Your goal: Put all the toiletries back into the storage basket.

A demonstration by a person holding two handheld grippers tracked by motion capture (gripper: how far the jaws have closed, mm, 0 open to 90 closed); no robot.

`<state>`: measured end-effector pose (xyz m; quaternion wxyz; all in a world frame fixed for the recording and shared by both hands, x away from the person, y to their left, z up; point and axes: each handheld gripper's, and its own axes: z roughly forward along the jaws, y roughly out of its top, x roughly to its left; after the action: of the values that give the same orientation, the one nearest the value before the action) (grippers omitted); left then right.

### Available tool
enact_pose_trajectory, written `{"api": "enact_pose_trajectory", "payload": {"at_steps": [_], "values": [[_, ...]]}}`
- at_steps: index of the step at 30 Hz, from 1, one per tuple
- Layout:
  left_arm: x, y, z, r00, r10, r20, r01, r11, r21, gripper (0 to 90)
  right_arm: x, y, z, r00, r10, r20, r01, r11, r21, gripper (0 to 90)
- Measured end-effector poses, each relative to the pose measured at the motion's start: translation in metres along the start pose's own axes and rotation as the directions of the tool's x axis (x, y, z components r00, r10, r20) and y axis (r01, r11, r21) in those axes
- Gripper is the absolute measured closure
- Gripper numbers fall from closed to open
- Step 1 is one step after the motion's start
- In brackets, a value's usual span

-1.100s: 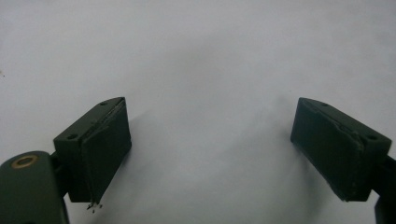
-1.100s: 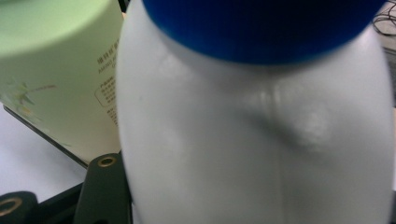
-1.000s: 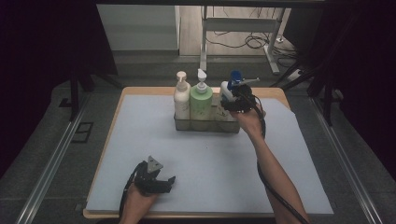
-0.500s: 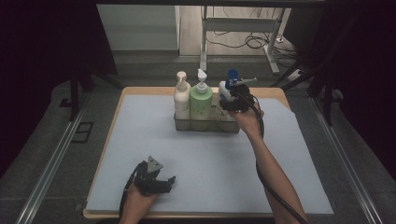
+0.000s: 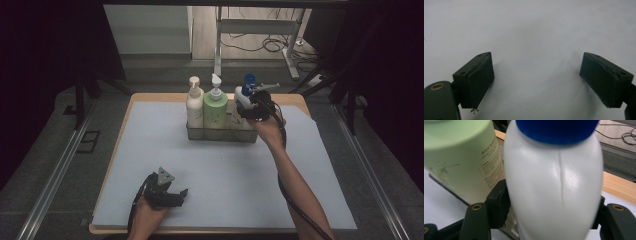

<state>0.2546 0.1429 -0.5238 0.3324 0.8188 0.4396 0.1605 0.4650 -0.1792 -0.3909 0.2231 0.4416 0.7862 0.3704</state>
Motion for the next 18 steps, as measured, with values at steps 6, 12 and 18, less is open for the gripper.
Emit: {"api": "enact_pose_trajectory", "payload": {"at_steps": [6, 12, 18], "values": [[0.000, 0.000, 0.000, 1.0000, -0.001, 0.000, 0.001, 1.0000, 0.000, 11.9, -0.003, -0.006, -0.009, 0.9996, 0.011, -0.024, -0.011, 1.000, -0.006, 36.4], [0.000, 0.000, 0.000, 1.0000, -0.002, 0.000, 0.002, 1.0000, -0.002, 11.9, -0.005, -0.013, -0.020, 0.9988, 0.011, -0.048, -0.011, 1.000, -0.013, 37.0], [0.000, 0.000, 0.000, 1.0000, -0.002, -0.001, 0.002, 1.0000, -0.001, 11.9, -0.006, -0.022, -0.031, 0.9980, 0.007, -0.062, -0.008, 1.000, -0.016, 39.5]]}}
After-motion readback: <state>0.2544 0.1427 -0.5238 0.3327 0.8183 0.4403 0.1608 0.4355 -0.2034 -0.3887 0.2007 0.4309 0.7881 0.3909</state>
